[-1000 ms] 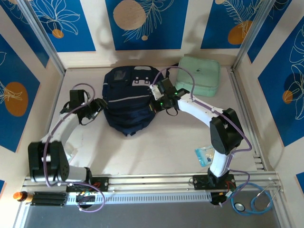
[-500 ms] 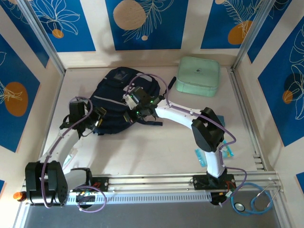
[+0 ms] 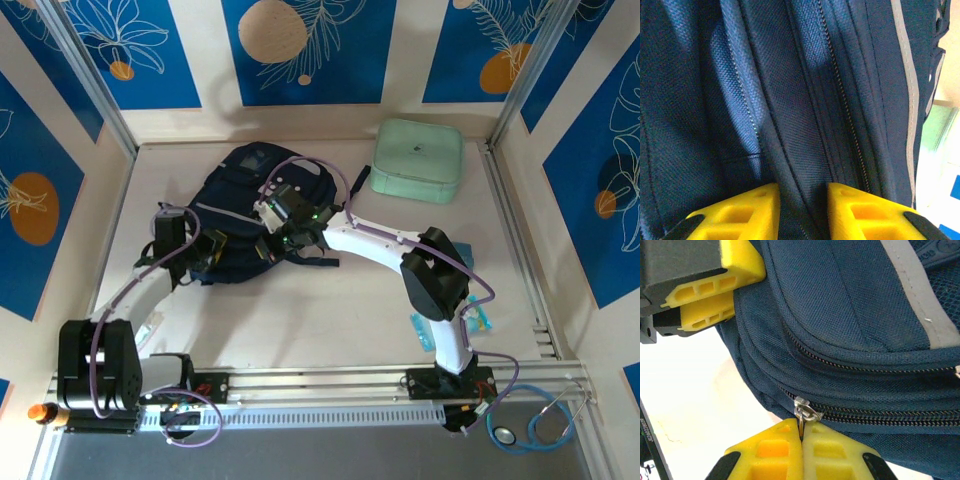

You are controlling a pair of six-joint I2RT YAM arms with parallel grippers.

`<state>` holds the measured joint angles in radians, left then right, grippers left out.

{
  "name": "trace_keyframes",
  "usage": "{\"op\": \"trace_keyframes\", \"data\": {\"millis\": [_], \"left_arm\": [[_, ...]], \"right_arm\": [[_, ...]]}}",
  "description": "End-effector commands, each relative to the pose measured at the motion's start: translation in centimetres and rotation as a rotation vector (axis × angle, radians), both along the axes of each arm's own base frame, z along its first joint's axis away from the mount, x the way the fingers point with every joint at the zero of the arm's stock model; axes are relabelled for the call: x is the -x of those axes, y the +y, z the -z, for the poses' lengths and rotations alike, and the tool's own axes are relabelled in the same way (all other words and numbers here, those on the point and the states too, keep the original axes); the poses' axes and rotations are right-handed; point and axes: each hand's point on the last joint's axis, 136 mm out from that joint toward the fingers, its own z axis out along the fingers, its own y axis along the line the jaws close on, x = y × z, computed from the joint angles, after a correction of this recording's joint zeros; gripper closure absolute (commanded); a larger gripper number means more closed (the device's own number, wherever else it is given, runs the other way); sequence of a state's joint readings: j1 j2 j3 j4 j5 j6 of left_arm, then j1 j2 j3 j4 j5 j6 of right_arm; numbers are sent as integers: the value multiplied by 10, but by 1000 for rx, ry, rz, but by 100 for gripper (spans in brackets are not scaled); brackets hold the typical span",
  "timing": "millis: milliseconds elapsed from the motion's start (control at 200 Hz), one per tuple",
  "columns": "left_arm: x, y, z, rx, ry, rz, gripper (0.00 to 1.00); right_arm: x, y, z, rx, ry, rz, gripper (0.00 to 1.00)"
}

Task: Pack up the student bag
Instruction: Zip the student bag at the top-center of the table.

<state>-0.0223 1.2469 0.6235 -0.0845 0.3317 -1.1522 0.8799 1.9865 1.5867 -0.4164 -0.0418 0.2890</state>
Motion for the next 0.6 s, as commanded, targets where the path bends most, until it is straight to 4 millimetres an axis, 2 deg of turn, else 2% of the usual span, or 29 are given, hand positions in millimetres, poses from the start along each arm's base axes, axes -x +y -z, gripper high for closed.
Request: {"op": "trace_keyframes", "data": {"millis": [0,145,260,460,595], "left_arm": [[-10,1,-7,-9,-25,-11,79],[-12,3,-5,-38,-14,-5,92],[-12,4,-3,-56,-5,9,100],[-10,4,-1,-77,-1,26,100],[-7,9,-4,-116,-8,23,100]], "right_arm": [[11,8,-5,-2,6,-37,100],[4,-14,10,100,-42,8,100],[-12,-47,25,197,-80,86,100],[-54,-103,39,337,-44,283,98],[-75,-117,38,375,-22,413,92]]}}
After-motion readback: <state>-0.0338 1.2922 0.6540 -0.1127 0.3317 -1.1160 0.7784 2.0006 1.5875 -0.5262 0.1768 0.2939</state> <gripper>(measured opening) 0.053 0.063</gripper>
